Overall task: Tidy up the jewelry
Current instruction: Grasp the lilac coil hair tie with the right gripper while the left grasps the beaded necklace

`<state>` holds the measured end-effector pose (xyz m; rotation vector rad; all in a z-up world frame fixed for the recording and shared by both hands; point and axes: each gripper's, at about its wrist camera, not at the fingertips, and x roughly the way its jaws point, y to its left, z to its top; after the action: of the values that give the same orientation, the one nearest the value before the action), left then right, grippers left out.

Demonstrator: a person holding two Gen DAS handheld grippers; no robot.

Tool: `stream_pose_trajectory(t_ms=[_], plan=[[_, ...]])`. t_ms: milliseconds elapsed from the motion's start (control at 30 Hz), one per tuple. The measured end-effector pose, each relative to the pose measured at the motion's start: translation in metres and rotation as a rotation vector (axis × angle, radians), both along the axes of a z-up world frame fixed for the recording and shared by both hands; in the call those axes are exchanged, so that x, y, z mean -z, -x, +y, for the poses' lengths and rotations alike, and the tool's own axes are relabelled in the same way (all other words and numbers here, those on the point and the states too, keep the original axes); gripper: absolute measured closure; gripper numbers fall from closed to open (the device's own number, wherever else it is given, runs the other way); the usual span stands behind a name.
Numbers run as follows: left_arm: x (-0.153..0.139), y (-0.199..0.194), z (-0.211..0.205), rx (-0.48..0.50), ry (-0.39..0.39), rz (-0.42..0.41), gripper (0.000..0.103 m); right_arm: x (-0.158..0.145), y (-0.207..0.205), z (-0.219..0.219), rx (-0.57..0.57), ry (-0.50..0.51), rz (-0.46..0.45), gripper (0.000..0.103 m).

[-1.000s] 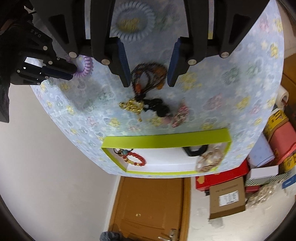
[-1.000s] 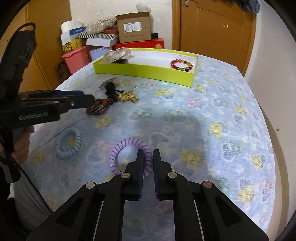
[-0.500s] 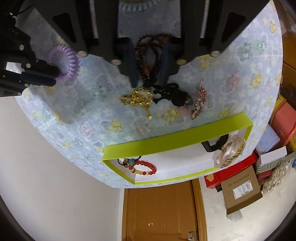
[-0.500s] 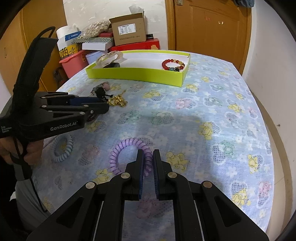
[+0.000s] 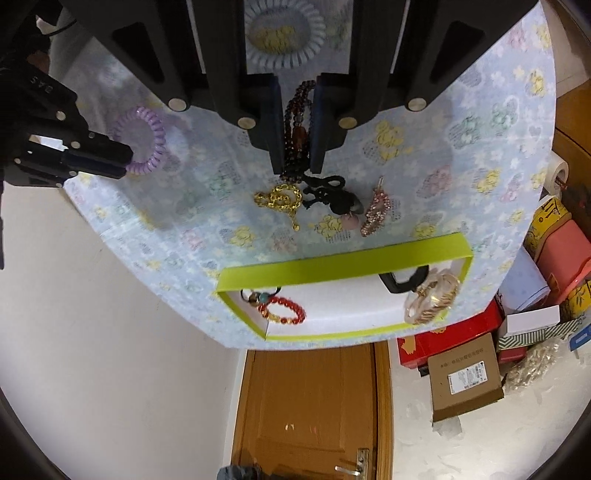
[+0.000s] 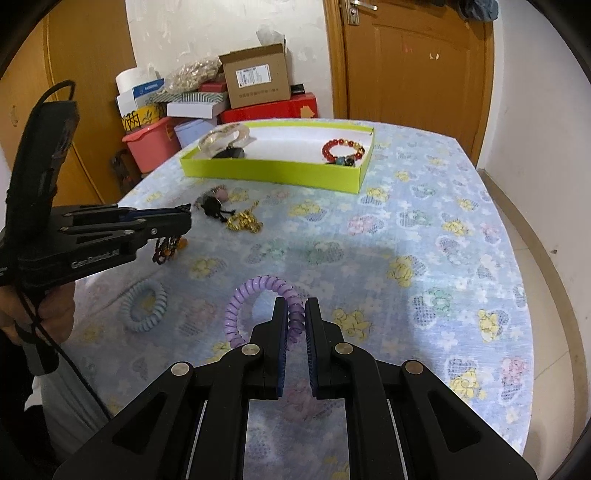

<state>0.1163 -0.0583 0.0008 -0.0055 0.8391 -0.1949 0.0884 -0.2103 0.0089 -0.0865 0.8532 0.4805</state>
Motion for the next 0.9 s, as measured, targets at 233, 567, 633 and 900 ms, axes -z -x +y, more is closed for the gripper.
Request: stream_pose_trajectory(t_ms=[233, 567, 633, 900], plan=[[-0.020, 0.009, 0.005, -0.018, 0.019, -0.040, 0.090, -0.016, -0.005, -0.001, 0.005, -0.016, -0.030, 0.094], [-0.038, -0.014, 0.019, -0.043, 0.032, -0.062, 0.090, -0.037, -0.043, 0.005, 0.006, -0.017, -0.074, 0.094], [-0.040, -0.023, 0.021, -0.046, 0.030, -0.064, 0.090, -0.042, -0.057, 0.007, 0.007, -0.018, -0.084, 0.094], [-0.047, -0.081, 0.028, -0.051, 0.020, -0.064, 0.090, -0.053, -0.117, 0.017, 0.014, -0.014, -0.104, 0.094]])
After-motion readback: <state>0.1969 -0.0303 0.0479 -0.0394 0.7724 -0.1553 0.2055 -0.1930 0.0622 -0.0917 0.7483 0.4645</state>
